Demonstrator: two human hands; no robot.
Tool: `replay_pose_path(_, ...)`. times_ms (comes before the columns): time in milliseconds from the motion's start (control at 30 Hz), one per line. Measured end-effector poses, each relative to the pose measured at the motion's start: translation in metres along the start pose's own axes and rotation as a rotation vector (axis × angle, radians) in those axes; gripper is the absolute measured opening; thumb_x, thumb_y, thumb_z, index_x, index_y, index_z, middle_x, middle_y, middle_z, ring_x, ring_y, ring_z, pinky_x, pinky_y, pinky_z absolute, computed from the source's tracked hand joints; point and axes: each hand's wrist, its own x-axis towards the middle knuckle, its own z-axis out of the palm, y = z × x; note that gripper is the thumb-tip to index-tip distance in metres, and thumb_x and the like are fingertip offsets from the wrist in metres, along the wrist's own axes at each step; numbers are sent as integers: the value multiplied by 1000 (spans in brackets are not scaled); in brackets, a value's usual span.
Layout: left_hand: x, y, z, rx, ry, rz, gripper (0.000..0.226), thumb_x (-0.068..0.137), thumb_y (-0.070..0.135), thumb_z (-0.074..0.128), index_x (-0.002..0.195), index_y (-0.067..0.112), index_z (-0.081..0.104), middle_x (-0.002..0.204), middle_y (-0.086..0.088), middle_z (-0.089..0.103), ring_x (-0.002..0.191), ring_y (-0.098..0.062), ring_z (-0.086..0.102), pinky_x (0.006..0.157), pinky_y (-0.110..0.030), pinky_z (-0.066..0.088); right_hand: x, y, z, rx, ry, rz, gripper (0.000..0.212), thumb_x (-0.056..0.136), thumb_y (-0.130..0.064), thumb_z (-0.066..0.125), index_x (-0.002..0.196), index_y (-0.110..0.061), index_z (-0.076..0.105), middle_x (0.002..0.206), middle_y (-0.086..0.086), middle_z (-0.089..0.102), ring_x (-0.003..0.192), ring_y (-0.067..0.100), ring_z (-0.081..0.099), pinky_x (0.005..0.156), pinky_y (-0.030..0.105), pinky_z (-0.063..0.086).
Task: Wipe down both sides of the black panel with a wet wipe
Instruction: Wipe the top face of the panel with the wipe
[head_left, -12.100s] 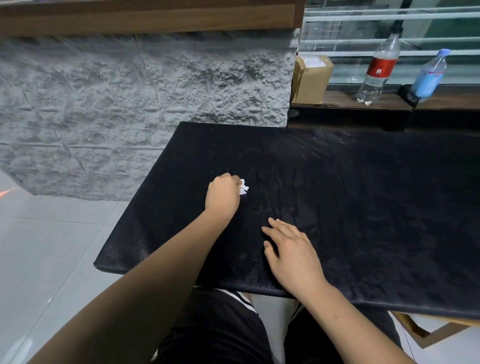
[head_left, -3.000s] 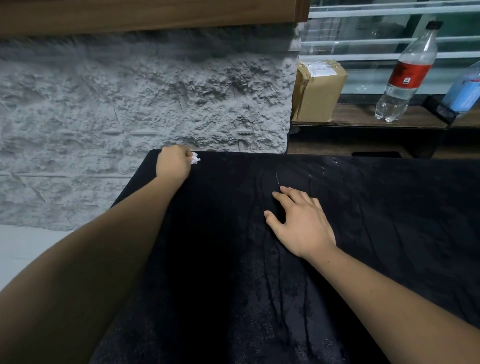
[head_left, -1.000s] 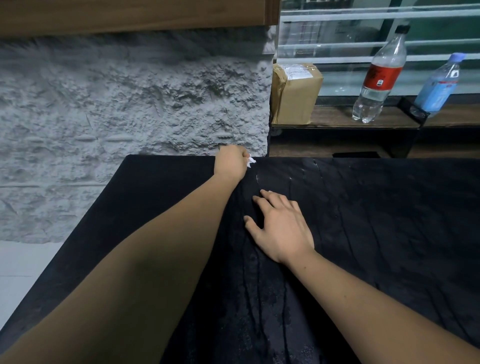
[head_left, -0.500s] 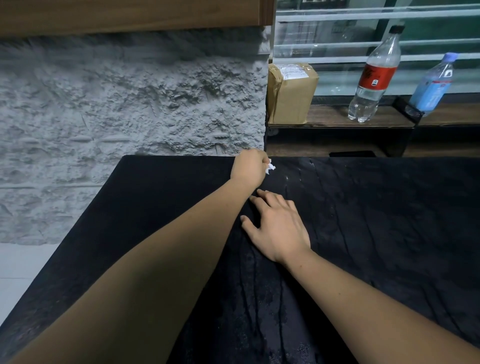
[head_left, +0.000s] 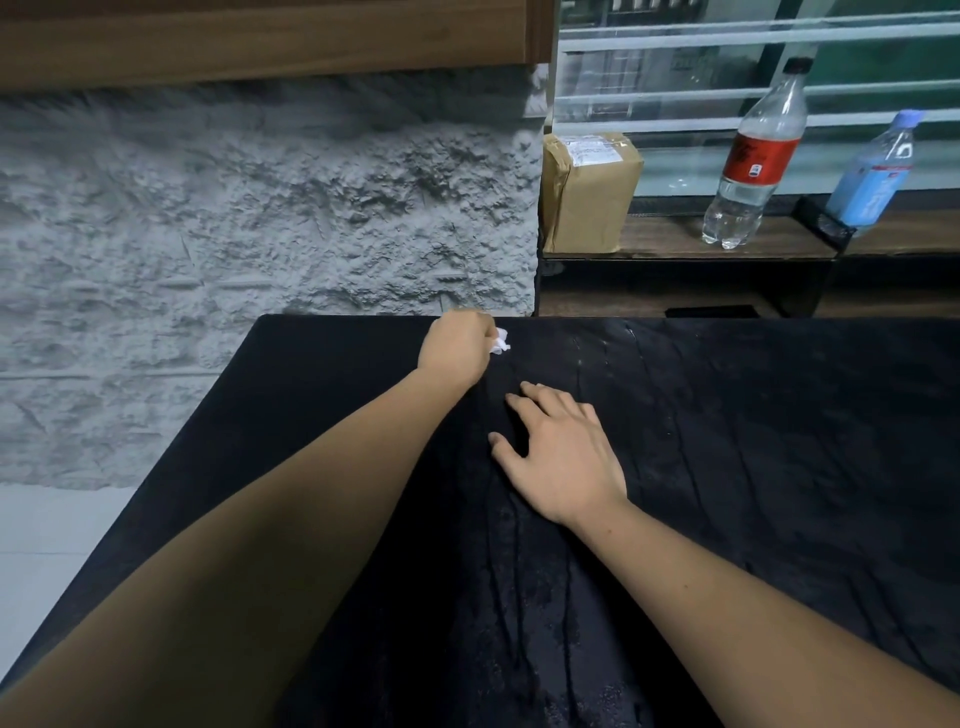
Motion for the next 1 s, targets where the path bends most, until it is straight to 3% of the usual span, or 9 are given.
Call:
replay_pose_path(267, -18, -49, -18, -17, 48, -109, 12, 99, 21, 67, 101, 15, 77, 101, -8, 75, 97, -30, 68, 86, -42, 56, 0, 0, 0, -7, 0, 5, 70, 98, -70, 31, 153, -31, 50, 163, -8, 41, 151, 10, 30, 123, 37, 26)
replay_pose_path(500, -36, -81, -27, -30, 104, -228, 15, 97, 14, 65, 102, 14, 79, 98, -8, 74, 93, -30, 67, 77, -39, 55, 0, 0, 1, -6, 4, 4, 71, 97, -70, 31, 152, -31, 51, 162, -8, 42, 150, 10, 31, 123, 38, 27)
replay_pose_path(700, -44, -59, -18, -126, 165, -419, 16, 99, 12, 63, 99, 17, 79, 96, -8, 74, 89, -29, 69, 75, -38, 58, 0, -1, 1, -15, 13, 5, 70, 97, -70, 32, 152, -30, 52, 161, -8, 43, 149, 11, 33, 122, 38, 28)
replay_pose_path(1000, -42, -1, 1, -146, 166, -293, 17, 101, 16, 62, 101, 18, 79, 99, -5, 75, 95, -27, 69, 86, -42, 57, 1, -2, 0, -16, 8, 2, 70, 97, -69, 31, 152, -30, 51, 162, -7, 42, 149, 12, 32, 122, 37, 27)
